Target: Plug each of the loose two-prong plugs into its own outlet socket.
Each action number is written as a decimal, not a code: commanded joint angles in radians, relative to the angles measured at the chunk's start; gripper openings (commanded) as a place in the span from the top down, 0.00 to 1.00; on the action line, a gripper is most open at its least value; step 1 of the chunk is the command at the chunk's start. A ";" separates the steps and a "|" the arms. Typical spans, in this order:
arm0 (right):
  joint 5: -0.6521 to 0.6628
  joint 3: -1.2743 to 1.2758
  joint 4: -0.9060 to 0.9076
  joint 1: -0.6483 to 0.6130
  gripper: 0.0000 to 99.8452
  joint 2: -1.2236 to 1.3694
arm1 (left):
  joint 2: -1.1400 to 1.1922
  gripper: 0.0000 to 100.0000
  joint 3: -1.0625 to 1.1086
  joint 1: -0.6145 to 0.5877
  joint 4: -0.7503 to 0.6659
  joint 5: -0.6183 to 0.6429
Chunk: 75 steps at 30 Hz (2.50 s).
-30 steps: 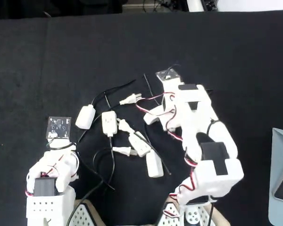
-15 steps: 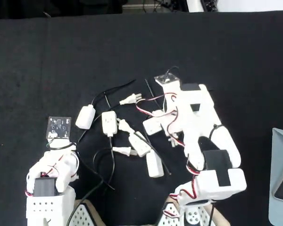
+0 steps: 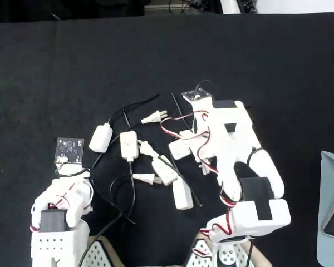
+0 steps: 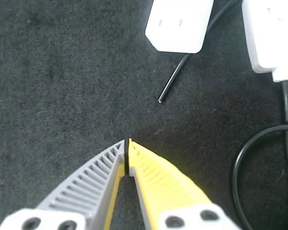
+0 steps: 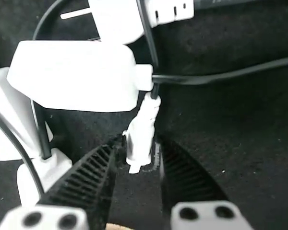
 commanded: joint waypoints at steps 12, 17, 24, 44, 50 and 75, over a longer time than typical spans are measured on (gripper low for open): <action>0.017 -0.061 0.060 0.005 0.99 -0.056 | -0.002 0.97 0.018 0.001 0.006 0.008; 0.032 -0.061 0.175 0.008 0.99 -0.289 | -0.002 0.97 0.018 0.001 0.006 0.008; 0.043 -0.061 0.313 0.003 0.99 -0.587 | -0.002 0.97 0.018 0.007 0.006 0.008; -0.152 -0.041 0.216 -0.204 0.99 -1.096 | -0.003 0.97 -0.452 0.010 -0.118 0.009; -0.212 0.128 0.021 -0.430 0.99 -1.187 | -0.003 0.97 -0.453 0.076 -0.279 0.025; -0.204 0.369 -0.163 -0.796 0.99 -1.372 | -0.003 0.97 -0.463 0.573 -0.491 -0.017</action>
